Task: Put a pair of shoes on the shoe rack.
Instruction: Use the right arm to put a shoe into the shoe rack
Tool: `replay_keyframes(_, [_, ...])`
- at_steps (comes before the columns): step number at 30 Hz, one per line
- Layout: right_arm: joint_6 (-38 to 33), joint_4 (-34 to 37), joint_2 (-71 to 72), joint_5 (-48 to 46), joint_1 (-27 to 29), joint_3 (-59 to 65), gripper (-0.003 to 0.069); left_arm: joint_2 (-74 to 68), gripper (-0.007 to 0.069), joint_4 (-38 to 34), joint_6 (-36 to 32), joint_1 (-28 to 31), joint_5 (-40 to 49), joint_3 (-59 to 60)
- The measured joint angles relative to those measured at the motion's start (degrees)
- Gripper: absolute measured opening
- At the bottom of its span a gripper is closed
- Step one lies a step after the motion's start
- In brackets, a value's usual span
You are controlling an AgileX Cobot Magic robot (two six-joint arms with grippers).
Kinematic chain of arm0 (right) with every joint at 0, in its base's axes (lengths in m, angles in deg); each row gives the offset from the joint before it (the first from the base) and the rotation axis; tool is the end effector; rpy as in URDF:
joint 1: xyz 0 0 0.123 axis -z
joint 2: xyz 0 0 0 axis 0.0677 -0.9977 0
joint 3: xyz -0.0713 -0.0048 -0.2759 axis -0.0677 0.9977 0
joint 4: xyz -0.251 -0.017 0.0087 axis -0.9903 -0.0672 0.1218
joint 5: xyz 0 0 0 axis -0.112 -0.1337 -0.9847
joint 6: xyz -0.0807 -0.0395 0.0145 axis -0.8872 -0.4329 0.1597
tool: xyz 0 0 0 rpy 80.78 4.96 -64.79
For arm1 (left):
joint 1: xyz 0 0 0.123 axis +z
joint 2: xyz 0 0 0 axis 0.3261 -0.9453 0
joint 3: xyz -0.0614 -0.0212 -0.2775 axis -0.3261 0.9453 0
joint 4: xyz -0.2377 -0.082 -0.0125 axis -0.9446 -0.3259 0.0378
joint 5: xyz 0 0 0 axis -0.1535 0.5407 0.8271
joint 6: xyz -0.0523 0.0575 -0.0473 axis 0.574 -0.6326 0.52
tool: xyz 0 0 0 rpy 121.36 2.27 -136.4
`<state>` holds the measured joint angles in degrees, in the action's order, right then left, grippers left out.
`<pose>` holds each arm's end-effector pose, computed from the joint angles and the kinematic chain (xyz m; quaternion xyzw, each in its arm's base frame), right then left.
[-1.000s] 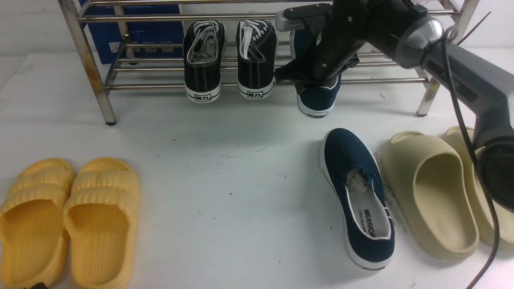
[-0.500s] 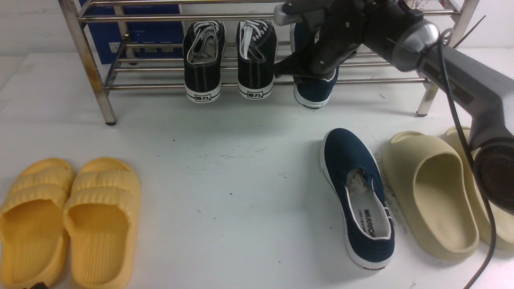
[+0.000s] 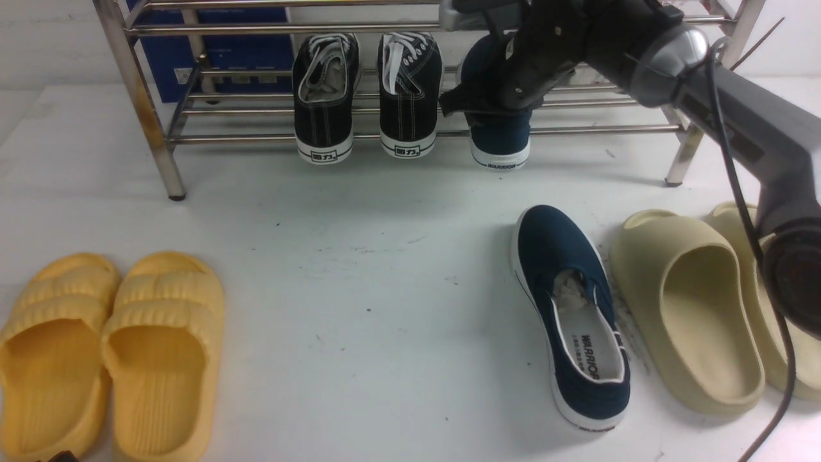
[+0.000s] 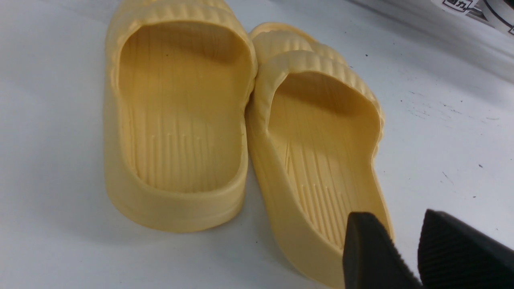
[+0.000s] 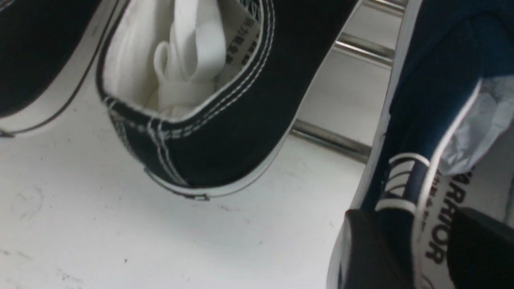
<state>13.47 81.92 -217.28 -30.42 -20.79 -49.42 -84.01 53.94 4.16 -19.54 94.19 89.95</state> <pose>0.4852 0.2217 0.2767 -0.1661 0.9164 0.0844 0.3543 0.0521 -0.0017 0.1682 -0.1551 0.7979 -0.1240 0.5692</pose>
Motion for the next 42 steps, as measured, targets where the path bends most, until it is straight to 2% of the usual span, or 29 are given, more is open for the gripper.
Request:
replay_keyframes(8, [-0.06, 0.31, 8.46, -14.12, -1.55, -0.46, 0.0321, 0.00, 0.0216, 0.00, 0.00, 0.00, 0.00, 0.00])
replay_keyframes(9, [-0.13, 0.52, 10.10, -17.46, -2.10, -0.59, 0.0310, 0.00, 0.0218, 0.00, 0.00, 0.00, 0.00, 0.00])
replay_keyframes(12, [-0.69, 0.86, 11.35, -18.72, -2.45, -0.15, 0.0277, 0.00, 0.0218, 0.00, 0.00, 0.00, 0.00, 0.00])
replay_keyframes(15, [-1.61, 2.77, 12.38, -18.85, -2.50, 3.12, 0.0174, 0.00, 0.0222, 0.00, 0.00, 0.00, 0.00, 0.00])
replay_keyframes(16, [-1.68, 3.66, 12.43, -18.91, -2.54, 6.79, 0.0095, 0.00, 0.0225, 0.00, 0.00, 0.00, 0.00, 0.00])
replay_keyframes(19, [-1.27, 3.75, 12.23, -18.86, -2.64, 13.66, 0.0003, 0.00, 0.0228, 0.00, 0.00, 0.00, 0.00, 0.00])
replay_keyframes(21, [-0.21, 3.51, 11.91, -17.10, -2.58, 16.16, -0.0003, 0.00, 0.0229, 0.00, 0.00, 0.00, 0.00, 0.00])
replay_keyframes(29, [5.56, 2.49, 8.64, 1.68, 0.76, 18.69, 0.0008, 0.00, 0.0235, 0.00, 0.00, 0.00, 0.00, 0.00])
replay_keyframes(42, [8.24, 1.47, 7.65, 8.10, 1.02, 18.98, 0.0020, 0.00, 0.0237, 0.00, 0.00, 0.00, 0.00, 0.00])
